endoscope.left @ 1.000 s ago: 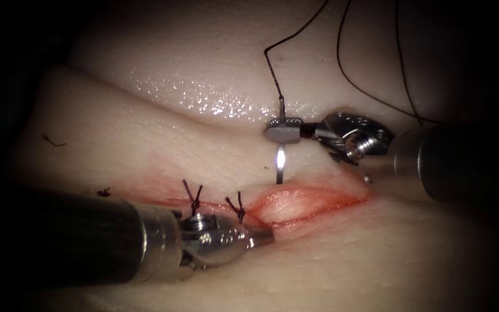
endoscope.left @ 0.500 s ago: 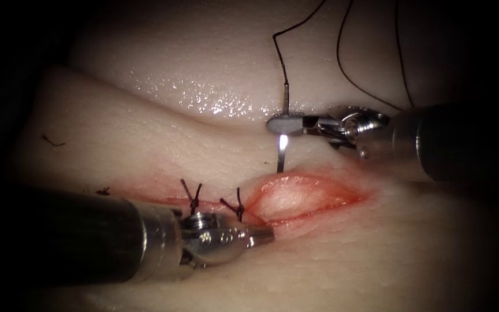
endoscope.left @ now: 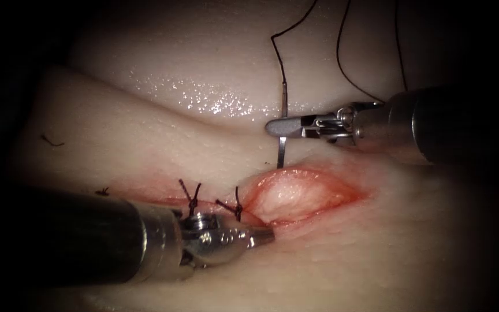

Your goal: Wound Closure

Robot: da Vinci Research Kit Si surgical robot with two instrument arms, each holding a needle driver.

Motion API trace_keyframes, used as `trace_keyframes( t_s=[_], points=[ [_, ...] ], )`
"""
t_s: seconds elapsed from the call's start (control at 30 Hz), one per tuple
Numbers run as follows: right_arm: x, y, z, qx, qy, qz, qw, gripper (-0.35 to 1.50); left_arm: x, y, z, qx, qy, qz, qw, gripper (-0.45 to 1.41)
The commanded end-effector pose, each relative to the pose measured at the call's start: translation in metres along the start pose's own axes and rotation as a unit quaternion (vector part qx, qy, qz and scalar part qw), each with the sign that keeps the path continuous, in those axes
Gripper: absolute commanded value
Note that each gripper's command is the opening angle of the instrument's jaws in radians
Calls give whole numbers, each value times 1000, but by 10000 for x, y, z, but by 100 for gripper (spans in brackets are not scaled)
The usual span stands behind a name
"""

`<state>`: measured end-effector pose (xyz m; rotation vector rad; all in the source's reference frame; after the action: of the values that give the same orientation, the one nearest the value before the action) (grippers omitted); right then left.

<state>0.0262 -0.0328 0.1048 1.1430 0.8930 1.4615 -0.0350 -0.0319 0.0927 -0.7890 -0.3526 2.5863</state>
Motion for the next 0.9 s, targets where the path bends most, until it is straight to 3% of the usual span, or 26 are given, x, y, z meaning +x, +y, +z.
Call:
trace_keyframes(
  t_s=[0.03,0.47,0.9],
  points=[
    [-3,1,12,7,-3,9,1000,-35,-1,4,9,0,0,0,1000,-18],
    [-32,-17,19,30,-25,80,996,-35,-1,3,8,2,-1,0,1000,-20],
    [-57,-35,18,22,-46,101,994,-35,-3,0,6,2,-1,1,1000,-22]
  ],
)
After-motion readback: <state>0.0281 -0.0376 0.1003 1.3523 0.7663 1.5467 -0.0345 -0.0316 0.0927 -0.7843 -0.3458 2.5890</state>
